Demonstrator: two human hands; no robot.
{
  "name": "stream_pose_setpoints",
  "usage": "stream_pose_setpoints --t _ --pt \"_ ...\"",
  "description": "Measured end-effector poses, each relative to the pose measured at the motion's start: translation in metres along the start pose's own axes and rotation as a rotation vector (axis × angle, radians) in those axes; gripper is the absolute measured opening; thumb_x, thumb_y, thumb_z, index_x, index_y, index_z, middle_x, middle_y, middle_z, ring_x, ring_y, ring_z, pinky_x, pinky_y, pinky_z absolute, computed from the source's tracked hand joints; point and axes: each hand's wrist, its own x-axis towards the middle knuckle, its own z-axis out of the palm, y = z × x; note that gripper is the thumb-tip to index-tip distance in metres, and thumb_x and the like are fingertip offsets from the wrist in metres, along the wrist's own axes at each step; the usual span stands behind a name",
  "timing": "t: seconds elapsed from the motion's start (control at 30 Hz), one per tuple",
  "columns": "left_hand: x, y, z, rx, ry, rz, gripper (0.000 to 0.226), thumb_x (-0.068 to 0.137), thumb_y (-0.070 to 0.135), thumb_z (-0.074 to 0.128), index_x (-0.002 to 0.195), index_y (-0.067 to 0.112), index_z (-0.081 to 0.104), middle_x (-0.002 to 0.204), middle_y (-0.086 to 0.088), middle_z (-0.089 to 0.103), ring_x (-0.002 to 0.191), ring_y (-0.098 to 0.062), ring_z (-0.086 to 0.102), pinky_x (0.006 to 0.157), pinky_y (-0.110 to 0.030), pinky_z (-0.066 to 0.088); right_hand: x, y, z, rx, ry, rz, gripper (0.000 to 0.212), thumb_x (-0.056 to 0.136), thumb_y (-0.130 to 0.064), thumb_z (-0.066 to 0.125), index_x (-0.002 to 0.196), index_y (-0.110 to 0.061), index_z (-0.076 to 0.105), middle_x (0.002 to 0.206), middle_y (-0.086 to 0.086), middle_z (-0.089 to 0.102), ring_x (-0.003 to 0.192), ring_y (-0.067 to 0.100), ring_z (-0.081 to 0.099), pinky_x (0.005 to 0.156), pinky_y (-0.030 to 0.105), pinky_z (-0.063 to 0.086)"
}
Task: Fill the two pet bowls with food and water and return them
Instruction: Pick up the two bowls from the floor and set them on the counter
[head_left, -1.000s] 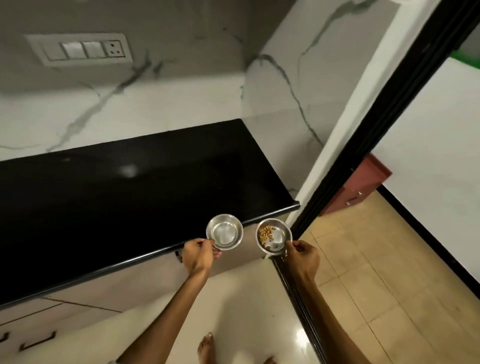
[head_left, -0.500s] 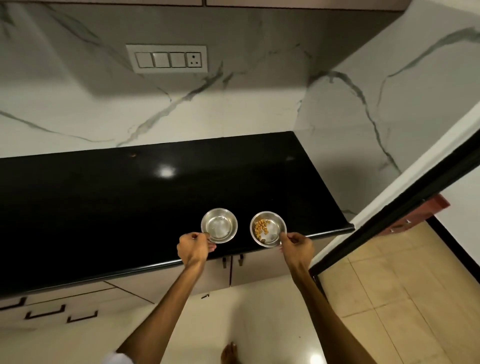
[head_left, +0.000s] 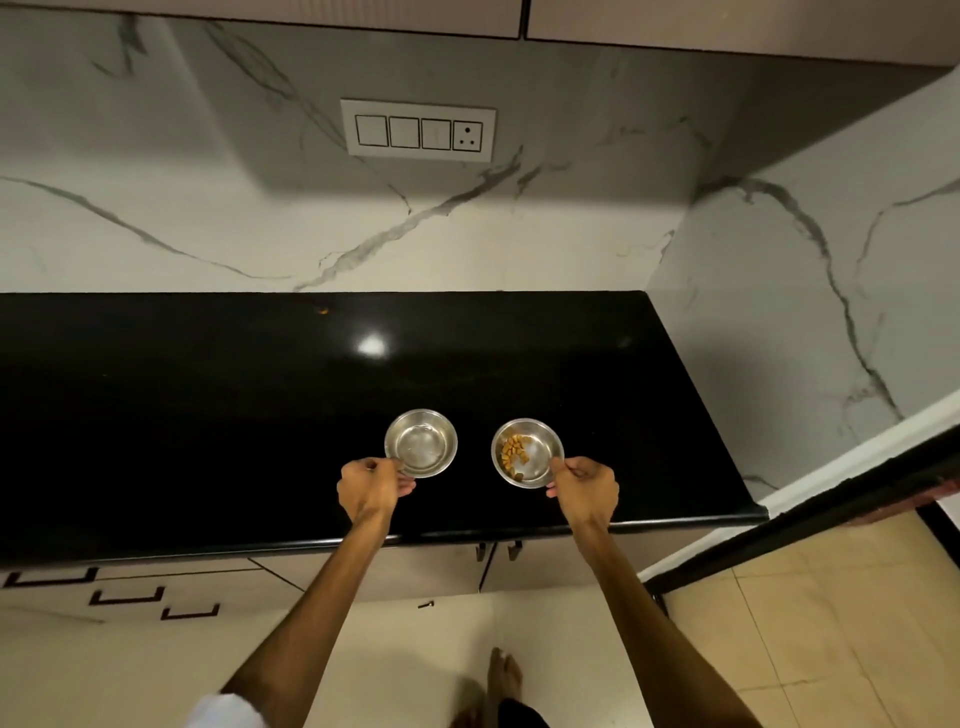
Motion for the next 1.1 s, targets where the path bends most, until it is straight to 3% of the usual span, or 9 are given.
stream_pose_setpoints --t 0.17,0.5,0.63,0.77,1.1 --pt "0.015 0.008 0.004 -0.018 0.014 -0.006 0.014 0.093 0.002 0.066 0.081 -0.005 0.07 0.063 -0.018 0.073 0.062 -0.029 0.076 0.074 -0.046 0.065 0.017 -0.01 0.013 -0.006 -0.003 0.021 0.014 0.094 -0.02 0.076 0.081 -0.015 0.075 0.065 -0.002 0.074 0.062 0.001 0.071 0.059 0.006 0.043" --pt "0.034 0.019 0.036 0.005 0.015 -0.022 0.014 0.092 -0.002 0.063 0.08 -0.006 0.071 0.064 -0.019 0.073 0.064 -0.031 0.076 0.075 -0.047 0.065 0.064 -0.02 0.023 -0.062 -0.035 0.045 0.017 0.095 -0.022 0.076 0.079 -0.014 0.076 0.063 -0.002 0.073 0.064 0.009 0.072 0.061 0.017 0.046" --pt "0.042 0.018 0.048 0.021 0.005 -0.037 0.016 0.091 -0.004 0.062 0.079 -0.006 0.071 0.067 -0.019 0.074 0.066 -0.031 0.077 0.077 -0.047 0.065 0.083 -0.017 0.027 -0.095 -0.059 0.077 0.014 0.096 -0.022 0.073 0.086 -0.014 0.077 0.067 -0.001 0.074 0.068 0.011 0.073 0.065 0.022 0.05" --pt "0.052 0.015 0.057 0.007 0.004 -0.069 0.014 0.091 -0.006 0.061 0.083 -0.009 0.071 0.073 -0.024 0.074 0.072 -0.035 0.077 0.08 -0.048 0.064 0.097 -0.012 0.029 -0.101 -0.103 0.096 0.01 0.098 -0.019 0.071 0.093 -0.011 0.077 0.073 0.003 0.075 0.073 0.015 0.075 0.082 0.036 0.06" --pt "0.072 0.005 0.067 -0.01 0.026 -0.146 0.008 0.091 -0.007 0.063 0.09 -0.01 0.071 0.083 -0.029 0.074 0.082 -0.039 0.076 0.085 -0.05 0.063 0.116 -0.001 0.049 -0.111 -0.147 0.138 0.01 0.098 -0.019 0.071 0.098 -0.012 0.078 0.076 0.005 0.077 0.078 0.02 0.077 0.09 0.044 0.06"
